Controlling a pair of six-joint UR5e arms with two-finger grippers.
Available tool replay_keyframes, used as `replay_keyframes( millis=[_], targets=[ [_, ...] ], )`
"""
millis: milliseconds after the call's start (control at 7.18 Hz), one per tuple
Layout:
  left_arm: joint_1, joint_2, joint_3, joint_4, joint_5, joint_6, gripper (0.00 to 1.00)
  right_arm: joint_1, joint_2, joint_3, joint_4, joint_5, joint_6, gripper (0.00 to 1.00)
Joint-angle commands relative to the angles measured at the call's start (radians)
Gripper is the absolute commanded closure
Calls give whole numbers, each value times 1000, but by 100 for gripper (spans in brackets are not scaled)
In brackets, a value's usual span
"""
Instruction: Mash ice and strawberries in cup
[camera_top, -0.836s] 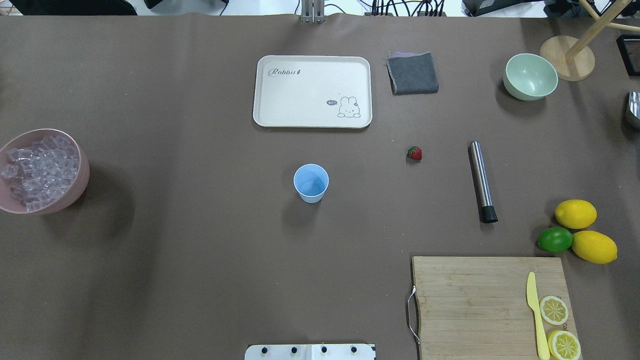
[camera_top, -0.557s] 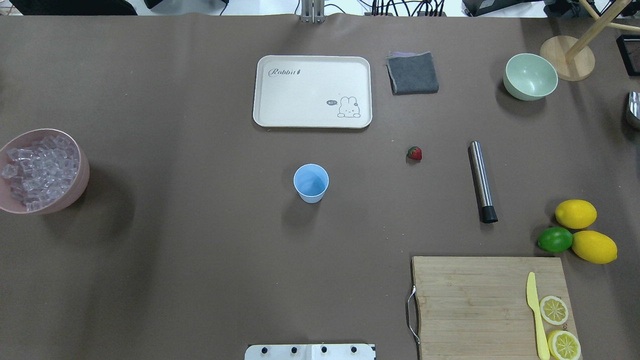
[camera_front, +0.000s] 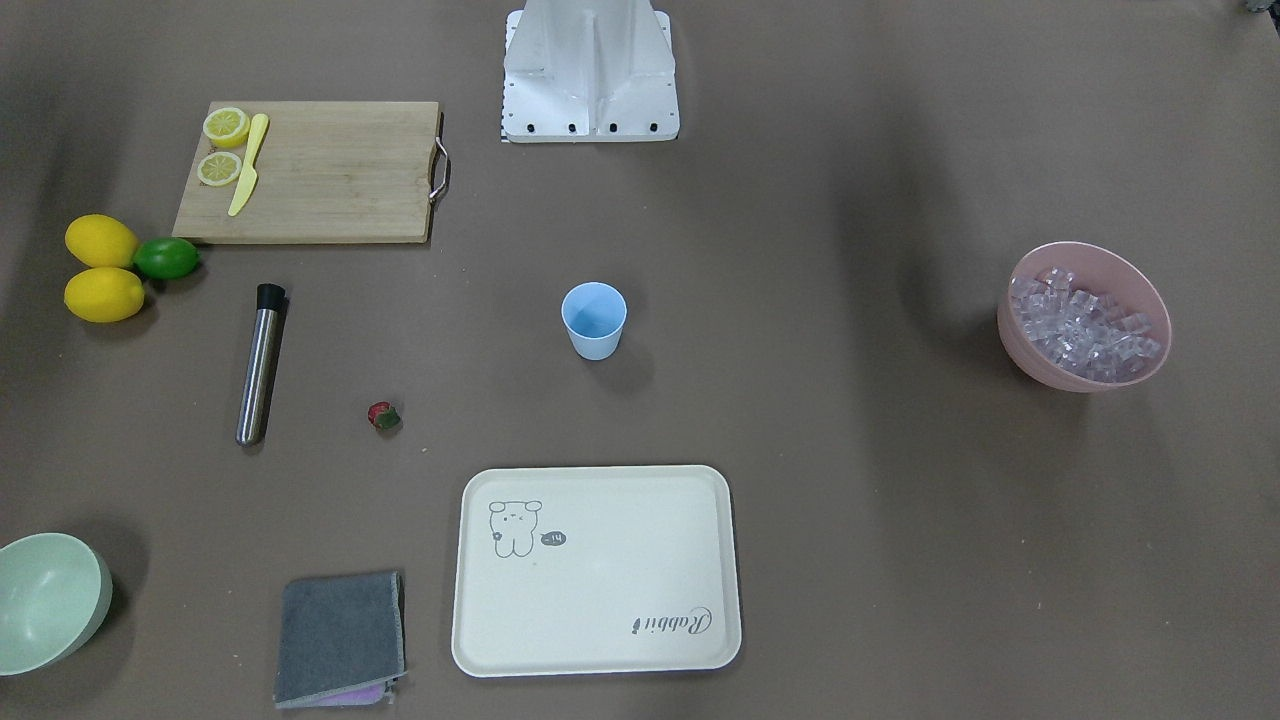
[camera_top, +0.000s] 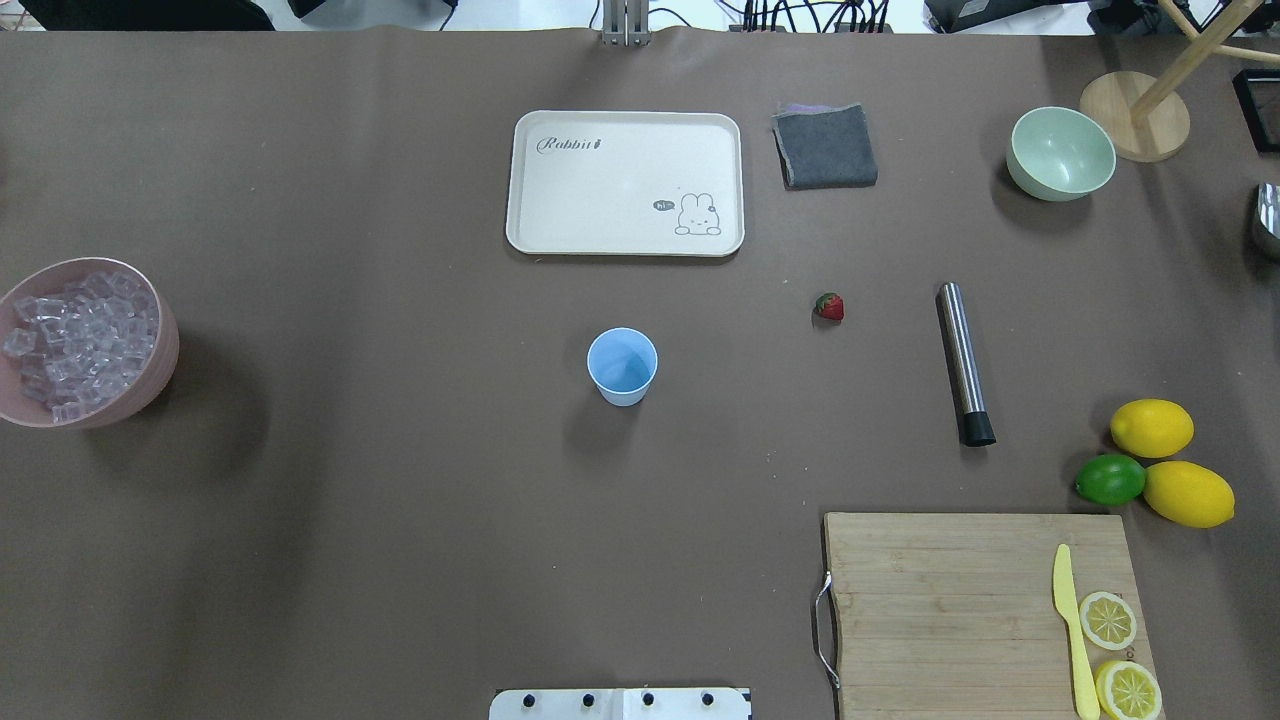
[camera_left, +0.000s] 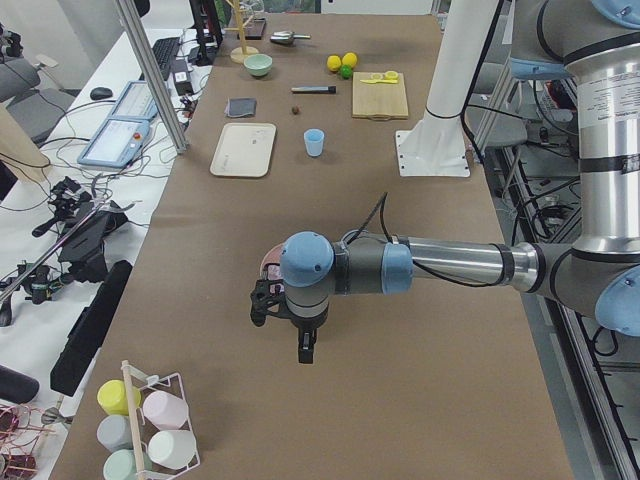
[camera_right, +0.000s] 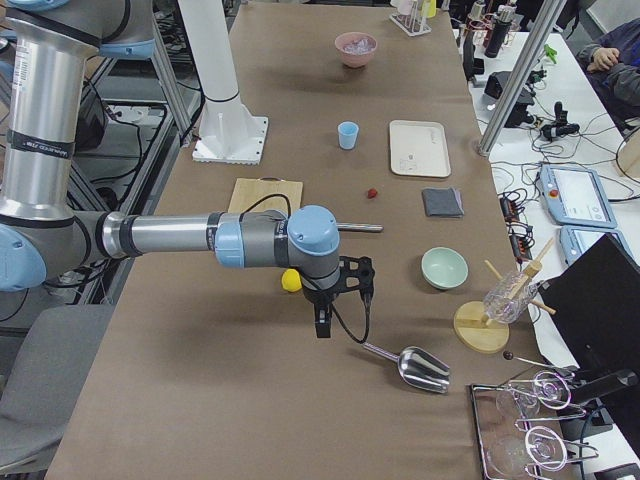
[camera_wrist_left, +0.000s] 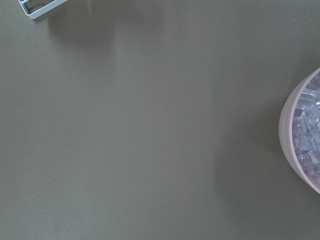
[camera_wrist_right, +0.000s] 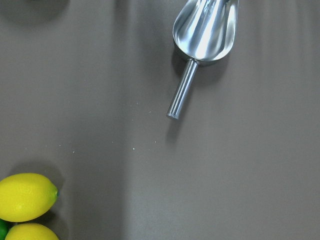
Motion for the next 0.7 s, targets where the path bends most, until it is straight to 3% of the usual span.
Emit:
replay_keyframes(
  millis=[0,139,279,557],
  targets=[
    [0,-33,0,-4,-3,2,1,18,8,-5,16,7,8,0],
    [0,-57,6,-84,-12,2,1,20,15,-31,17,100,6,0],
    [0,-42,14,-164,-21,-3,1,20,14,-28,19,125,5,0],
    [2,-50,43,-176,-124,2,1,20,12,-28,20,129,-7,0]
  ],
)
